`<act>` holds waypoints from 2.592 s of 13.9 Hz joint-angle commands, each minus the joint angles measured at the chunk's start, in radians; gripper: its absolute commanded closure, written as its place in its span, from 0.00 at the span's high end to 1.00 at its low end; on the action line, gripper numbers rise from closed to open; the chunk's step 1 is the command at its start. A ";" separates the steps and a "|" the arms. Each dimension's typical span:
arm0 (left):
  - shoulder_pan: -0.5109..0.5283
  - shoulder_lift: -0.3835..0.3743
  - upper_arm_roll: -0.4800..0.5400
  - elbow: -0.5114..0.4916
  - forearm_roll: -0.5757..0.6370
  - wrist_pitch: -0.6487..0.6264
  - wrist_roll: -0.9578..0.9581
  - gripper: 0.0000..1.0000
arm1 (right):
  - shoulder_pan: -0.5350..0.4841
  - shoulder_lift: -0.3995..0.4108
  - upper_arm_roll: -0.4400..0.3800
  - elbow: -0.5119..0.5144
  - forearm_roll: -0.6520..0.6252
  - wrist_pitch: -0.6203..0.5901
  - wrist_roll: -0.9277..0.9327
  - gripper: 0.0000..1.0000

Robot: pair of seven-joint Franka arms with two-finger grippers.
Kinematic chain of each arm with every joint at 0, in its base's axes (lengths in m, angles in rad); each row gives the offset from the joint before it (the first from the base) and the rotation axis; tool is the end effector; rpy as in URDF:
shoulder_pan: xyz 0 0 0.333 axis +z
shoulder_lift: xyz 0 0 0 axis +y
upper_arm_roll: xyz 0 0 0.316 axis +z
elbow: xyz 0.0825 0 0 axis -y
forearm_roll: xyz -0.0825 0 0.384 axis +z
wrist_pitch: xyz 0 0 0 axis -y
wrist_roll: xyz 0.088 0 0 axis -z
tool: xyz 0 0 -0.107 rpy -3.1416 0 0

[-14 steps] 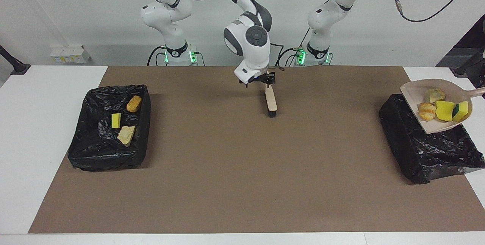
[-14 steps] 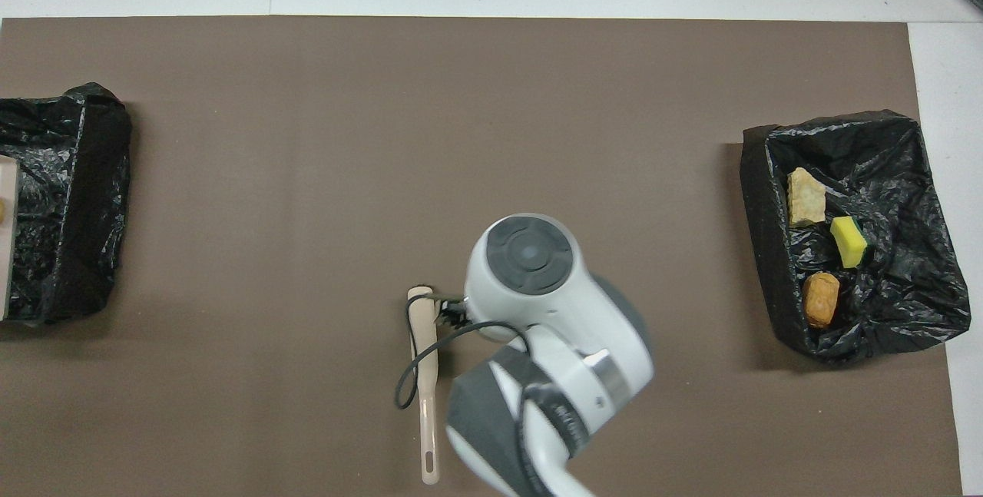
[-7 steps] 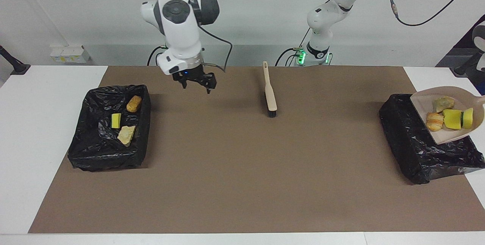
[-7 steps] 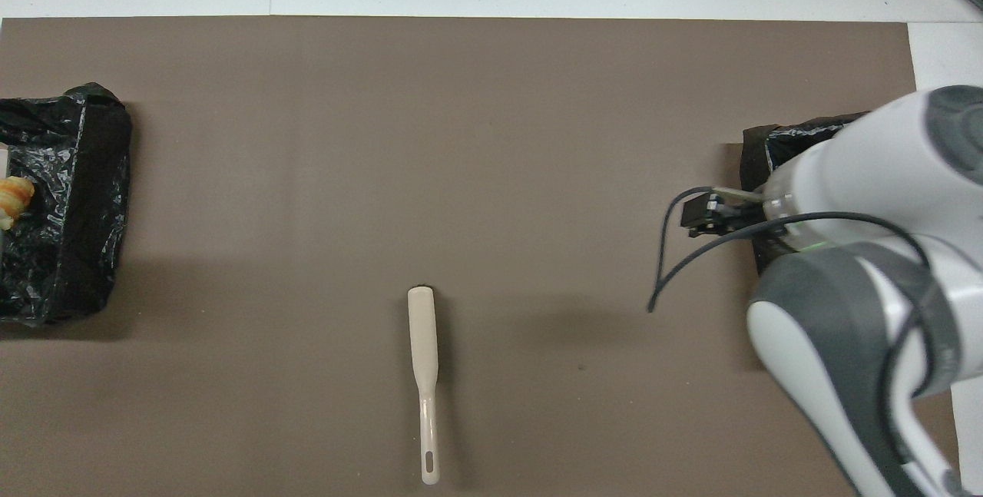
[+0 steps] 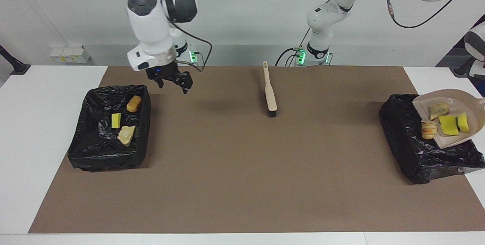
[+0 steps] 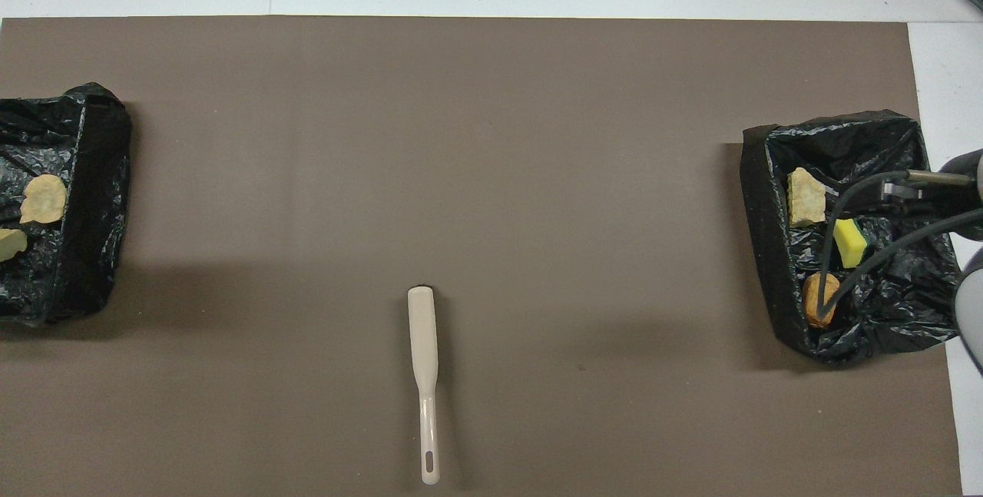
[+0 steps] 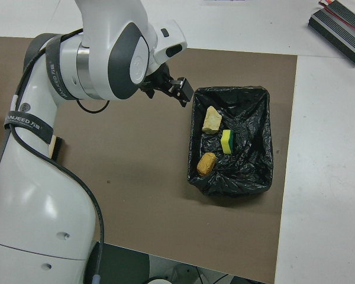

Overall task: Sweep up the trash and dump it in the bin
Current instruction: 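Release the brush on the table and withdraw the right gripper, then carry the empty dustpan back to the table center with the left gripper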

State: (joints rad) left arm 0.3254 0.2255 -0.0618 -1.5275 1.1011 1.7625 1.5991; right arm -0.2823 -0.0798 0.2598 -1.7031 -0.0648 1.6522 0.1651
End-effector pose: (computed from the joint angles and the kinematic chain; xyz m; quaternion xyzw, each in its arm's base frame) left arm 0.5974 0.2473 0.5746 -0.6123 0.6057 0.4051 0.3069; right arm 0.5365 -0.0132 0.6112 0.9948 -0.0916 0.0161 0.0415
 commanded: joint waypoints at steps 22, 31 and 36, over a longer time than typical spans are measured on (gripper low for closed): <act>-0.206 -0.103 -0.004 -0.148 -0.861 -0.091 -0.920 0.00 | 0.066 0.095 -0.087 0.186 0.037 -0.106 -0.167 1.00; -0.466 0.054 -0.003 -0.149 -1.086 0.076 -1.584 0.00 | 0.235 -0.001 -0.218 0.159 0.063 -0.248 -0.067 1.00; -0.606 0.107 -0.004 -0.149 -1.182 0.227 -1.835 0.00 | 0.236 -0.031 -0.215 0.131 0.065 -0.270 -0.081 1.00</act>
State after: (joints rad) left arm -0.2302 0.3328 -0.0857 -1.6712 -0.0474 1.9339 -0.1713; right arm -0.0437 -0.0742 0.0448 -1.5298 -0.0172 1.3895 0.0806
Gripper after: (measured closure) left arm 0.687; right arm 0.000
